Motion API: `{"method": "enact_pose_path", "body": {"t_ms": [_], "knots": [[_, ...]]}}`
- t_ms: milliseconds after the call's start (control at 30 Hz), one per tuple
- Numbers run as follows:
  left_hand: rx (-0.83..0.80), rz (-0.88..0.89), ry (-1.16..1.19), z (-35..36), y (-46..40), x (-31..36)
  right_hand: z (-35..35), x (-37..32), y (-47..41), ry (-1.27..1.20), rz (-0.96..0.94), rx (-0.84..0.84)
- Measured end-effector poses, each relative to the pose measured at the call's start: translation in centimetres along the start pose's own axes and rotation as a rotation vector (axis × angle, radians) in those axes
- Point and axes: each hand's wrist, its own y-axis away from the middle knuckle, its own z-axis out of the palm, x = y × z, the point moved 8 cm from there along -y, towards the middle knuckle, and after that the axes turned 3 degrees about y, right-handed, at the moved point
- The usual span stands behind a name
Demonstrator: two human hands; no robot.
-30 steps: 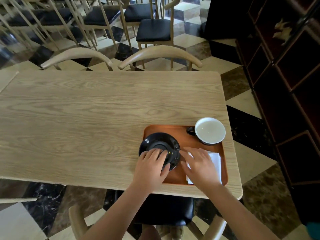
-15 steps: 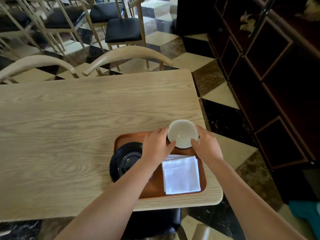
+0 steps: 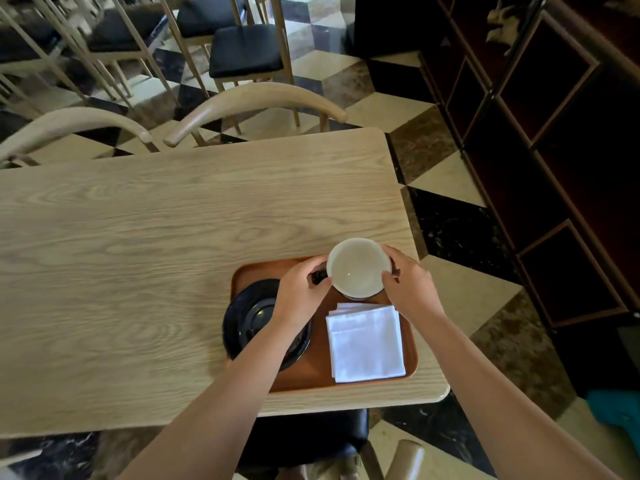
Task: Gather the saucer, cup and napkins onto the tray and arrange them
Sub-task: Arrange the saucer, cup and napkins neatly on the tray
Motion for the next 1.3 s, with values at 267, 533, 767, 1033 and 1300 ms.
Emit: {"method": "enact_pose_path", "body": {"t_ms": [267, 533, 767, 1033, 1300], "knots": [[0.054, -0.020, -0.008, -1.6, 1.2, -1.1, 1.7, -0.9, 0.6, -0.021, -0.049, -0.037], [0.073, -0.003, -0.087, -1.8, 1.9, -1.0, 1.9, -1.0, 0.7, -0.039, -0.063, -0.065], [0.009, 0.493, -0.419, 2.5, 9.8, 2.0, 0.0, 1.4, 6.9, 0.272, -0.302, 0.103], [-0.344, 0.427, -0.678, 9.0, 10.6, -1.0, 3.0, 2.9, 9.6, 0.646, -0.499, -0.172], [-0.320, 0.409, -0.708, 8.1, 10.8, -2.1, 4.2, 1.8, 9.8, 0.685, -0.521, -0.203]]}}
